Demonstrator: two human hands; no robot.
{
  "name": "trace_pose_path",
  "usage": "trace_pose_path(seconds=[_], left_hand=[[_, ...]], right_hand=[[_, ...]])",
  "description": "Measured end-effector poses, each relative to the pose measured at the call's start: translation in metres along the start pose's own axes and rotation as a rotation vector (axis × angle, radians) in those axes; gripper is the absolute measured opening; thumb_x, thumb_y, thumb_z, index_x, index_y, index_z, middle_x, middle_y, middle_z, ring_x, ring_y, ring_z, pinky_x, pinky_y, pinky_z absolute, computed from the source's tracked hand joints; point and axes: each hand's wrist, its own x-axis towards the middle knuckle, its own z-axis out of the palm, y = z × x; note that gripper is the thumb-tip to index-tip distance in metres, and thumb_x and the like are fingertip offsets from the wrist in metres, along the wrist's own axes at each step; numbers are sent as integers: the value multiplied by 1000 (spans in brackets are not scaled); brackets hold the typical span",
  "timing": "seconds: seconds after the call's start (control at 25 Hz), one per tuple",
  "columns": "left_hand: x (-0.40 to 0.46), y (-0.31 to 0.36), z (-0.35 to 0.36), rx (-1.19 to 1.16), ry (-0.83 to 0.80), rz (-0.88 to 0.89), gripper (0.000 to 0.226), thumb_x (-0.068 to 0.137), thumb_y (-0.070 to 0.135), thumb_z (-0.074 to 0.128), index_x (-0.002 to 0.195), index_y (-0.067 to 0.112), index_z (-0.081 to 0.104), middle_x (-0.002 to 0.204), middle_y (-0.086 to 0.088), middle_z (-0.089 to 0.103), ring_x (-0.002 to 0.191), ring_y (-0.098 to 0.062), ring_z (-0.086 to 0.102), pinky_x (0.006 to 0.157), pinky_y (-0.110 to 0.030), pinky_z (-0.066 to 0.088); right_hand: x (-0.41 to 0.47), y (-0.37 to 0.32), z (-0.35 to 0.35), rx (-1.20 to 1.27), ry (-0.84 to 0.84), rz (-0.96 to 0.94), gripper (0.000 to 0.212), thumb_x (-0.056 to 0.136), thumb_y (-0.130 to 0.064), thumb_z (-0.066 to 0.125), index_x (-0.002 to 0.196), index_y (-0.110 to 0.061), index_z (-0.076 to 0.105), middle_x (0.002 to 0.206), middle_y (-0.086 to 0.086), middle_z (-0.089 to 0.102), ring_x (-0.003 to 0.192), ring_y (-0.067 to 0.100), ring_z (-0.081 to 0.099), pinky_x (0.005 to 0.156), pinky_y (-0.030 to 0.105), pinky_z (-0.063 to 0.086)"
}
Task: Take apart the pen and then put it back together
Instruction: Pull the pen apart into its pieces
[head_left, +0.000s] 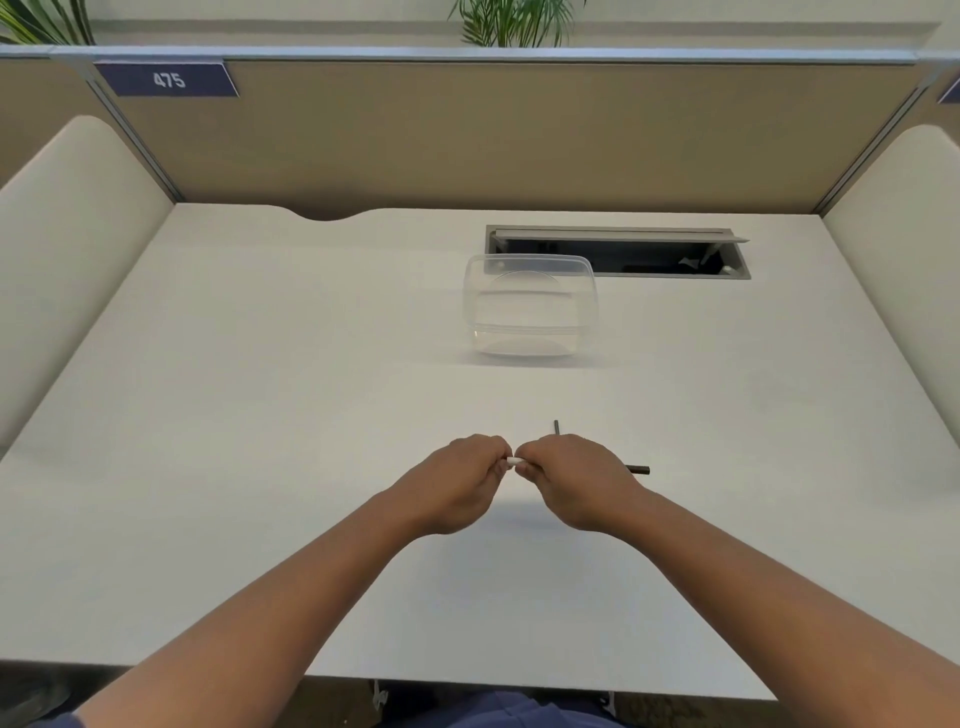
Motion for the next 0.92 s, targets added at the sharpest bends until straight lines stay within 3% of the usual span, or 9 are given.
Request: trace_pose_path(seconds=[0.12, 0.4, 0.64, 0.8, 0.92], left_hand=[[-1, 3, -1, 77, -34, 0, 25, 103, 25, 29, 88, 18, 48, 85, 1, 53, 81, -21, 50, 72, -39, 45], [2, 4, 4, 158, -78, 6, 24, 100, 30, 28, 87, 18, 44, 87, -2, 54, 81, -24, 52, 74, -43, 47], [5, 8, 2, 263, -96, 53, 24, 100, 27, 31, 87, 13, 46, 85, -6, 56, 78, -26, 52, 70, -42, 44], [13, 9, 4, 361, -33, 75, 28, 97, 29, 33, 83, 12, 51, 79, -5, 59, 74, -27, 55, 67, -42, 48], [15, 6, 5, 397, -23, 98, 29, 97, 30, 33, 82, 13, 51, 78, -4, 60, 73, -27, 56, 67, -41, 48]], right_hand=[[-1, -4, -1, -72, 1, -14, 40, 106, -42, 32, 80, -17, 50, 75, 0, 53, 75, 29, 56, 59, 37, 38], [-5, -6, 1, -125, 17, -23, 38, 106, -42, 31, 81, -20, 50, 77, 0, 56, 77, 29, 56, 62, 35, 31], [-7, -8, 0, -59, -54, 30, 33, 105, -38, 35, 82, -20, 50, 80, 0, 55, 76, 26, 53, 62, 36, 39], [-3, -13, 1, -37, -109, 91, 21, 99, -21, 38, 86, -16, 54, 83, 4, 63, 74, 30, 58, 61, 37, 46], [-5, -12, -2, -39, -110, 63, 26, 103, -26, 33, 88, -16, 53, 81, 2, 59, 74, 29, 57, 65, 39, 48]])
